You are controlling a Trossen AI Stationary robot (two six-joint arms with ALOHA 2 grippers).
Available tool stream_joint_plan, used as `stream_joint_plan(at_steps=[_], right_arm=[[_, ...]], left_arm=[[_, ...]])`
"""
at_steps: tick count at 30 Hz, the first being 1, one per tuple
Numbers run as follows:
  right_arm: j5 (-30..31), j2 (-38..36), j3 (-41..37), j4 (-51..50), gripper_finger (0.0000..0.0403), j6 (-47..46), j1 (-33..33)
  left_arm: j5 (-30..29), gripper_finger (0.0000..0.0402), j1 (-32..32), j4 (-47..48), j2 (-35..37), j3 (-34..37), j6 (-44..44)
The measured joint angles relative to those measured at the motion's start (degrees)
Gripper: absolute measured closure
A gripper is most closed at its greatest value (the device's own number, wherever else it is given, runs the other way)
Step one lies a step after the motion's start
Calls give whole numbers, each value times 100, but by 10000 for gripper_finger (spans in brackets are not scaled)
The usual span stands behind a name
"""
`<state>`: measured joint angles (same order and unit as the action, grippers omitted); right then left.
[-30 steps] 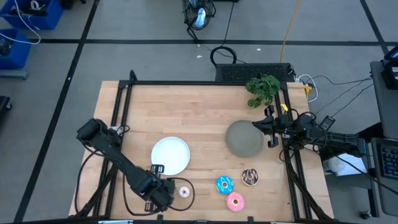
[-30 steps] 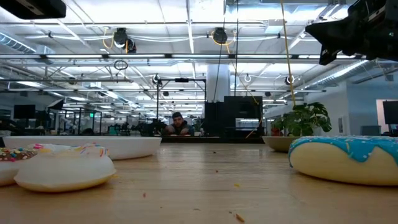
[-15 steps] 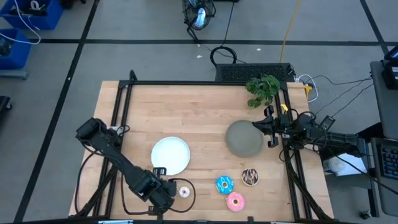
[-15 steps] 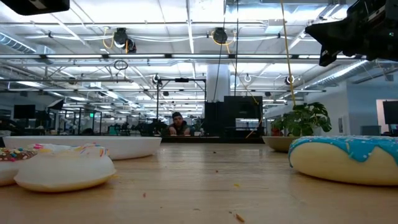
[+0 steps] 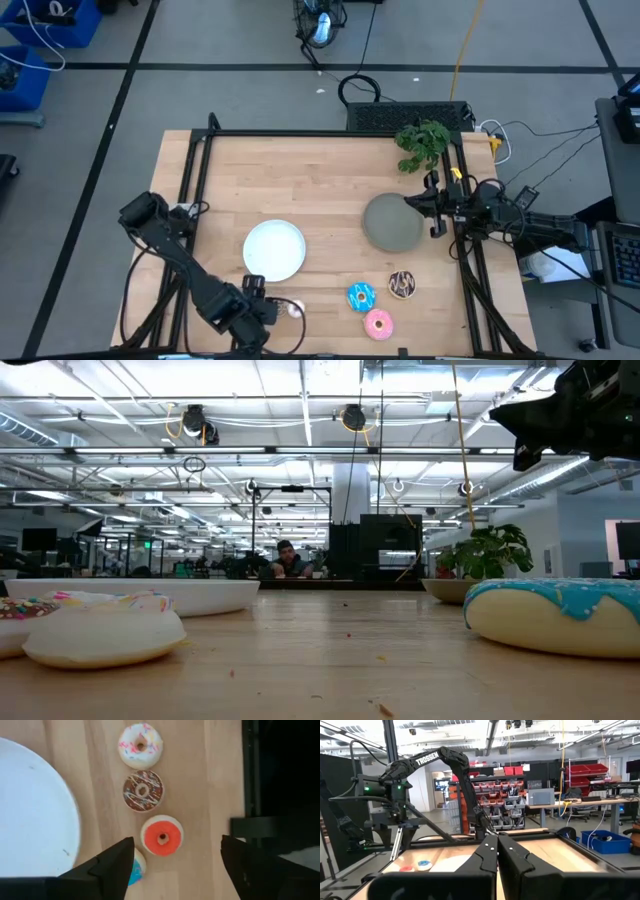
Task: Pick & Place donuts
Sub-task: Put the small orange donut on the white plate
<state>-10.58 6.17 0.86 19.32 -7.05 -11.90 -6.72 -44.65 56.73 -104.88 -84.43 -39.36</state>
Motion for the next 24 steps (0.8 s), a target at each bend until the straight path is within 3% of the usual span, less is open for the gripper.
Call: stream_joint_plan(at_steps=[24], right_arm=[[1, 1, -1, -78, 403, 0, 0]], left_arm=[[338, 98, -15, -1485, 0, 1312, -33]])
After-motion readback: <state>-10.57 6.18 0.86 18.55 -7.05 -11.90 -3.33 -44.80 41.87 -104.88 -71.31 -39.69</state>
